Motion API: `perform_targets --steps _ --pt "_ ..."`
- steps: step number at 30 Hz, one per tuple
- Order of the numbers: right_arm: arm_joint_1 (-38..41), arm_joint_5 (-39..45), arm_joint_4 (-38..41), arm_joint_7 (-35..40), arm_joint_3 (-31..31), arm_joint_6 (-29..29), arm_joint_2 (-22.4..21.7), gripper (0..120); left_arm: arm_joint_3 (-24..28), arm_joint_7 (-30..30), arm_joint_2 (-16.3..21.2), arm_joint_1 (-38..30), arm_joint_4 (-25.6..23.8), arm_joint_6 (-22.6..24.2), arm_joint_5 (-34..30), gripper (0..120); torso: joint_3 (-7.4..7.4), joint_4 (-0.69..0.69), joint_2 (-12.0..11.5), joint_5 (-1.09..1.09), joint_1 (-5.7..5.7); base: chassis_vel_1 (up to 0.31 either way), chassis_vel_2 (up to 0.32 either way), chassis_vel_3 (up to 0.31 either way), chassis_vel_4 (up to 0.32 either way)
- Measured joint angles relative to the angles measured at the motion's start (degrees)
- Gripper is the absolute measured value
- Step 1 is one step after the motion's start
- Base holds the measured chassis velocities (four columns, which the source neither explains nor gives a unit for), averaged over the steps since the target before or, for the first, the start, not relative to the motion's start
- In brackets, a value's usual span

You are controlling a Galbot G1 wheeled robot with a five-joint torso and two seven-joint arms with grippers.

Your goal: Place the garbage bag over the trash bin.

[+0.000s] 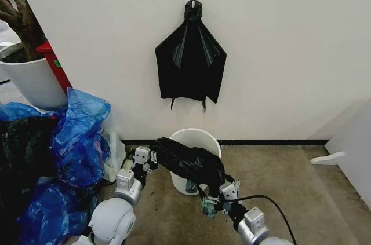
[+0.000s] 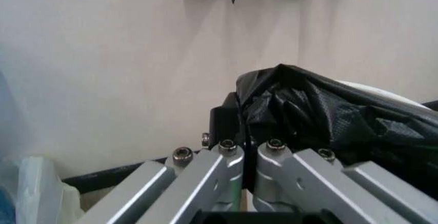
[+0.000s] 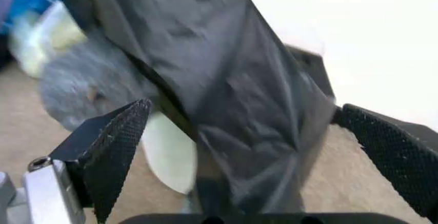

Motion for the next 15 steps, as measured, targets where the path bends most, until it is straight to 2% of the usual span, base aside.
perform_targets --steps 8,15 --pt "0.1 -4.6 -3.7 1.5 3.1 4.0 0.9 100 -0.2 0.1 0.0 0.1 0.0 0.0 -0.2 0 0.0 0.0 0.0 0.0 0.0 0.0 0.0 0.0 0.0" --pt "0.6 -4.2 -2.2 3.0 4.3 5.1 0.5 100 -0.3 0.7 -0.2 0.2 0.6 -0.3 0.3 0 0.0 -0.01 0.0 0.0 0.0 0.0 0.0 0.0 0.0"
